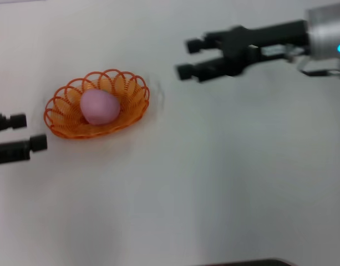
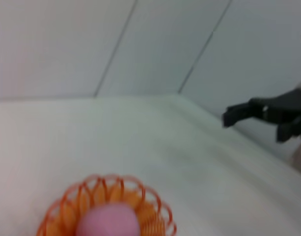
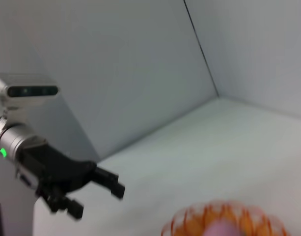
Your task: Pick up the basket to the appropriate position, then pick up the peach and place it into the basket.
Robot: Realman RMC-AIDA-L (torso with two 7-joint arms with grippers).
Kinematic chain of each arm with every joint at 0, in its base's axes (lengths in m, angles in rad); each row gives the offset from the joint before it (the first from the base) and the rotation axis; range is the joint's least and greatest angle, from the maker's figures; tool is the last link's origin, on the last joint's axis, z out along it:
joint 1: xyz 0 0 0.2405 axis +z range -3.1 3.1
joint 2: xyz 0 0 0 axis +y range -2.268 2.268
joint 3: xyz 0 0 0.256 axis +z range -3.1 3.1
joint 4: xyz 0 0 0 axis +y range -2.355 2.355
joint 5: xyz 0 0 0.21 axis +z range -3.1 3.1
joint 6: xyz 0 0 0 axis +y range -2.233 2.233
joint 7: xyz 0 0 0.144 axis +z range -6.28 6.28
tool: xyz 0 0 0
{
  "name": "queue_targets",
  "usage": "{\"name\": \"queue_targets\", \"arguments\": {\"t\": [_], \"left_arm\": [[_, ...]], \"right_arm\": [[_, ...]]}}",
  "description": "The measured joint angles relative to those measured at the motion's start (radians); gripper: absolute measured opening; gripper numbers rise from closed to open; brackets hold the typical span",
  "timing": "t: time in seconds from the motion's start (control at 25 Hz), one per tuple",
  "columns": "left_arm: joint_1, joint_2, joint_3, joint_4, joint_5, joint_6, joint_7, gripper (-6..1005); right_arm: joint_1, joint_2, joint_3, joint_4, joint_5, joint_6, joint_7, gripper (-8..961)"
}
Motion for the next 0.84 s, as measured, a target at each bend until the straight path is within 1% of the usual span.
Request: {"name": "queue_targets", "arguments": {"t": [0.04,0.16,0.24,0.36,0.52,0.64,0.84], "left_arm": [[-0.002,0.003,0.0,0.006,0.027,0.01,0.0,908],[-0.009,0.007,0.0,0.024,0.094,0.026,-0.003,908],[-0.01,0.007,0.0,0.033,0.113,0.027,-0.005,908],[-0.01,0.008,-0.001,0.036,0.121,0.029,-0.005,908],[-0.009,0.008,-0.001,0.037,0.124,0.029,-0.006,908],[-0.009,0.008,-0.001,0.037,0.125,0.03,-0.008,908],[-0.01,0.008,0.0,0.038,0.125,0.03,-0.008,908]], "right_arm": [[-0.021,-0.018,0.0,-0.007,-0.002,-0.031,0.019,948],[-0.062,-0.069,0.006,-0.013,-0.036,-0.105,0.069,943],[-0.081,-0.092,0.018,-0.018,-0.091,-0.135,0.097,940],[-0.09,-0.098,0.055,-0.024,-0.195,-0.162,0.119,940],[-0.083,-0.091,0.091,-0.024,-0.286,-0.191,0.126,941],[-0.076,-0.086,0.095,-0.025,-0.315,-0.194,0.129,941],[-0.074,-0.08,0.096,-0.025,-0.319,-0.195,0.129,940]]}}
